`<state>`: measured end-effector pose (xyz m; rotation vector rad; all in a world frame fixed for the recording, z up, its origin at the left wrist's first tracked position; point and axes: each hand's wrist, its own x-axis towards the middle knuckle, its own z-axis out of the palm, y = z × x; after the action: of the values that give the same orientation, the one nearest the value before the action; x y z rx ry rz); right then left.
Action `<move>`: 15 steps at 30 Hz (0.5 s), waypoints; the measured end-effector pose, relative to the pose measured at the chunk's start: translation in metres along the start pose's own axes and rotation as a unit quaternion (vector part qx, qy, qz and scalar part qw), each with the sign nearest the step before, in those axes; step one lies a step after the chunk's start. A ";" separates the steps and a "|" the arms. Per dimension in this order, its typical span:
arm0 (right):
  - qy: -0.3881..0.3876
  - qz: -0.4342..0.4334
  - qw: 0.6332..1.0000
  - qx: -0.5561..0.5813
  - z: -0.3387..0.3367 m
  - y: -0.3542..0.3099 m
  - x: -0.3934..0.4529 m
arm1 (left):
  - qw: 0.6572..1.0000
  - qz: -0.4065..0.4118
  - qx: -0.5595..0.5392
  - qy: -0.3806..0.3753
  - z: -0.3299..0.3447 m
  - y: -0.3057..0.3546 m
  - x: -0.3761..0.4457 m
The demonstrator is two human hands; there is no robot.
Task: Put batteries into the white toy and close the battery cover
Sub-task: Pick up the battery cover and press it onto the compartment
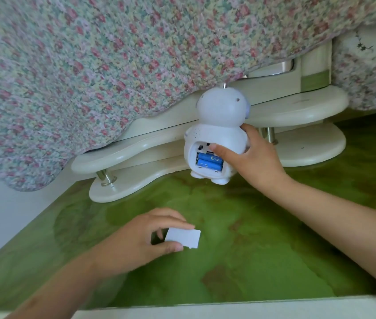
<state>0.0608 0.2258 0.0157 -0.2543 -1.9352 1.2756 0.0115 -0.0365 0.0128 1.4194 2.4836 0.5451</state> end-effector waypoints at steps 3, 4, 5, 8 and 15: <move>-0.006 0.003 1.000 -0.008 0.002 0.001 0.000 | 1.000 0.005 0.014 0.000 -0.004 0.007 0.015; -0.009 0.003 1.000 -0.011 0.003 0.001 0.000 | 1.000 0.004 0.016 0.001 -0.006 0.009 0.018; -0.013 0.002 1.000 -0.016 0.004 0.002 0.000 | 1.000 0.002 0.011 0.004 -0.007 0.011 0.022; -0.023 0.000 0.999 -0.032 0.005 0.007 0.002 | 0.998 -0.008 -0.060 0.034 -0.003 0.013 0.035; -0.039 0.002 0.998 -0.049 0.007 0.011 0.003 | 0.968 0.002 -0.217 0.129 -0.001 0.020 0.048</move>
<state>0.0515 0.2281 0.0070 -0.2620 -2.0673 1.2106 0.0021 0.0141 0.0220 1.2407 2.3356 1.2561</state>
